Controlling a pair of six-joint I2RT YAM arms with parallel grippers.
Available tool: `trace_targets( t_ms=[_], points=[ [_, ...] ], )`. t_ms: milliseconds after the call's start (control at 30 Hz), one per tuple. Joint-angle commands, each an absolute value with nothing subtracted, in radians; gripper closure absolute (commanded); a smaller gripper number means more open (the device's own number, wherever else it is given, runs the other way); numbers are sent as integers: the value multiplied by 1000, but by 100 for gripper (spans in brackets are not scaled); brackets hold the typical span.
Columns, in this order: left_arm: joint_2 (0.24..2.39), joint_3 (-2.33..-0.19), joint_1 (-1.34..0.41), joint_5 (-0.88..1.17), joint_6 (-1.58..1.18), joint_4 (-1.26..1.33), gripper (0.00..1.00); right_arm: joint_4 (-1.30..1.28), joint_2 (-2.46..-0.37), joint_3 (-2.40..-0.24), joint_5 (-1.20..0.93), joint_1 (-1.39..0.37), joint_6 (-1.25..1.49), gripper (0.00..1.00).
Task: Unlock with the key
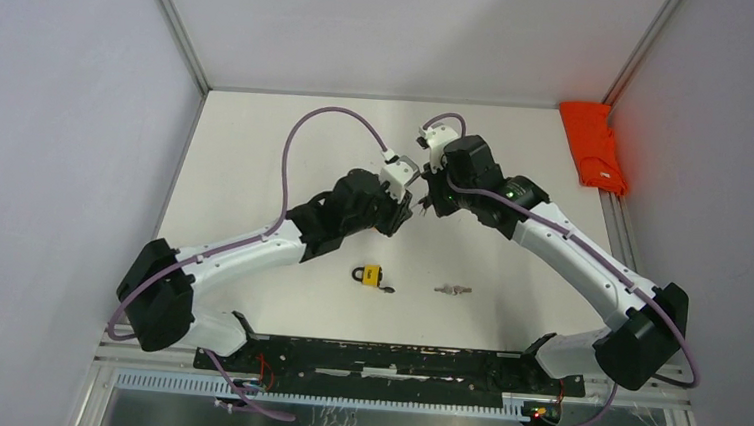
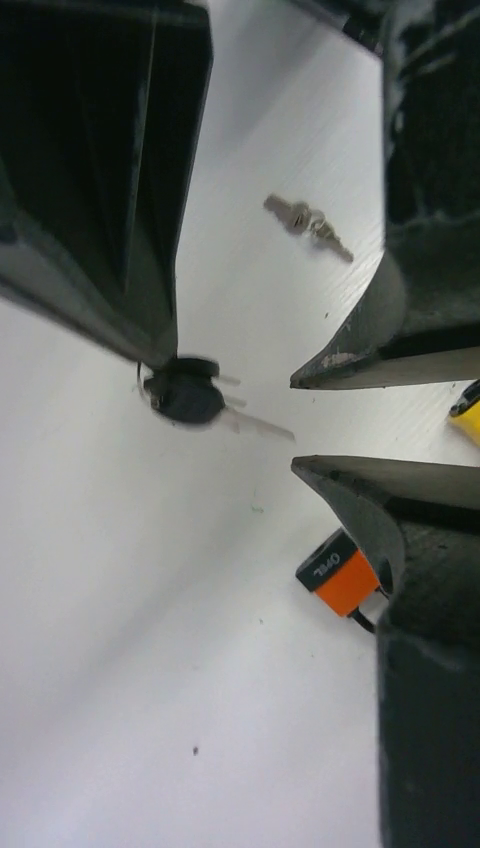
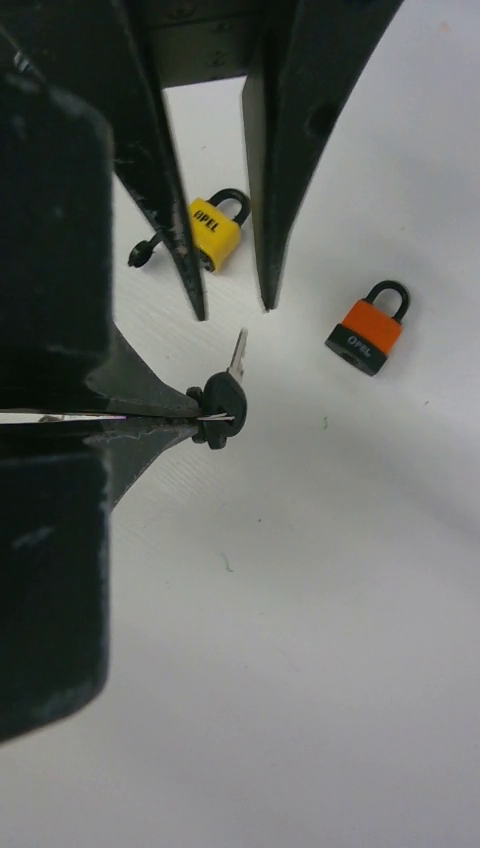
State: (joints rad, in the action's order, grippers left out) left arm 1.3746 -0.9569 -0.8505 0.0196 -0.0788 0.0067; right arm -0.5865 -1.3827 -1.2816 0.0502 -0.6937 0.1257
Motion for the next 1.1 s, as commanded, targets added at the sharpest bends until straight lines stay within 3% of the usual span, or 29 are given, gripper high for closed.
trace_targets(
  t_ms=[0, 400, 733, 1067],
  points=[
    [1408, -1009, -901, -209, 42, -27, 63, -606, -1345, -1306, 71, -692, 134, 100],
    [1398, -977, -932, -259, 61, 38, 62, -593, -1319, -1290, 41, -690, 154, 100],
    [1240, -847, -953, -321, 70, 134, 69, -644, -1284, -1327, 113, -652, 159, 100],
    [1209, -765, -962, -224, 170, 262, 74, -621, -1294, -1319, -217, -552, 181, 100]
  ],
)
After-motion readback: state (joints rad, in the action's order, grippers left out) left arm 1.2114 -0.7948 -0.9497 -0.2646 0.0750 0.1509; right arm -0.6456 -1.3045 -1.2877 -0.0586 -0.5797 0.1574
